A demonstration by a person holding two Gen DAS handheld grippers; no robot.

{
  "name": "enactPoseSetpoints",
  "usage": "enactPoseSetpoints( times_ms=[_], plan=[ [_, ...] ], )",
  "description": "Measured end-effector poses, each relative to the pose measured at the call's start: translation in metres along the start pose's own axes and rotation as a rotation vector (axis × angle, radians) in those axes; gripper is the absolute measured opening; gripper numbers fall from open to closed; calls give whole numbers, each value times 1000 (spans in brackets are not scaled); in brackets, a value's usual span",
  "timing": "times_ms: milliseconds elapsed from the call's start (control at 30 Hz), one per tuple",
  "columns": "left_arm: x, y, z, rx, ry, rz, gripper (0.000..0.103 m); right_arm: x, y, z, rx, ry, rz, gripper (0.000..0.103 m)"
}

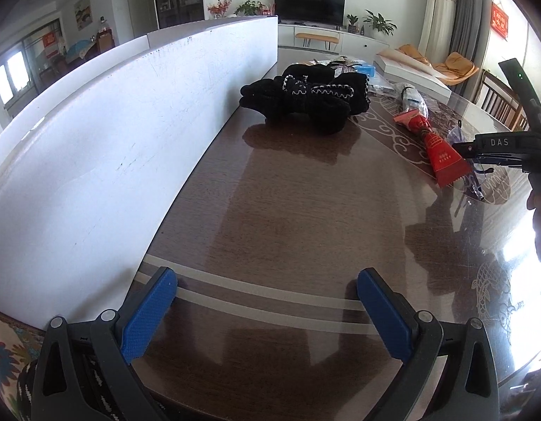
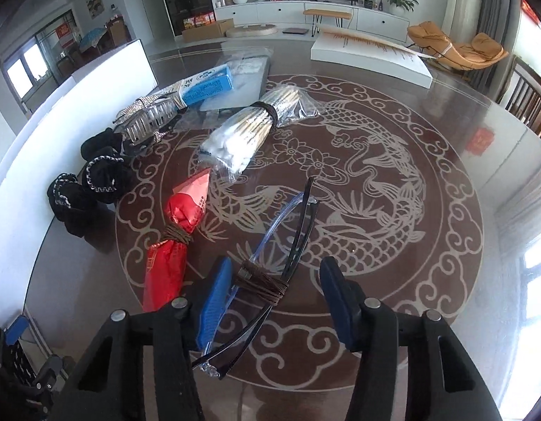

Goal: Organize objects
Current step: 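Lower the right tool onto the black-framed eyeglasses and close it, then lift the eyeglasses off the table and hold them with the right tool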

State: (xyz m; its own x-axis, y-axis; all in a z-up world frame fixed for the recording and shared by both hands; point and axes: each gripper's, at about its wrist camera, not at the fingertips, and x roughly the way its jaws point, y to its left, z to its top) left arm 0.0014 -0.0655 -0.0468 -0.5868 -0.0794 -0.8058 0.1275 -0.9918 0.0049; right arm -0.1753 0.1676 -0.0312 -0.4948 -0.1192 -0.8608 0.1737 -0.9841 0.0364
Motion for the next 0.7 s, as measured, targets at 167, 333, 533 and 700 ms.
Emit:
enactPoseSetpoints(
  times_ms=[167,333,533,700],
  plan=[
    [0,0,1,-6,1,6,103,-1,5,-7,-68,-5,12,31],
    [1,-1,1,-10,-3,9,103,-5,53,-18,-244,-38,83,31],
    [0,0,-1,-7,-7,6,103,-11,76,-32,-289,-49,109,31],
    [0,0,-1,-9,-8,9,103,-17,31,-39,-156,-58,17,31]
  ],
)
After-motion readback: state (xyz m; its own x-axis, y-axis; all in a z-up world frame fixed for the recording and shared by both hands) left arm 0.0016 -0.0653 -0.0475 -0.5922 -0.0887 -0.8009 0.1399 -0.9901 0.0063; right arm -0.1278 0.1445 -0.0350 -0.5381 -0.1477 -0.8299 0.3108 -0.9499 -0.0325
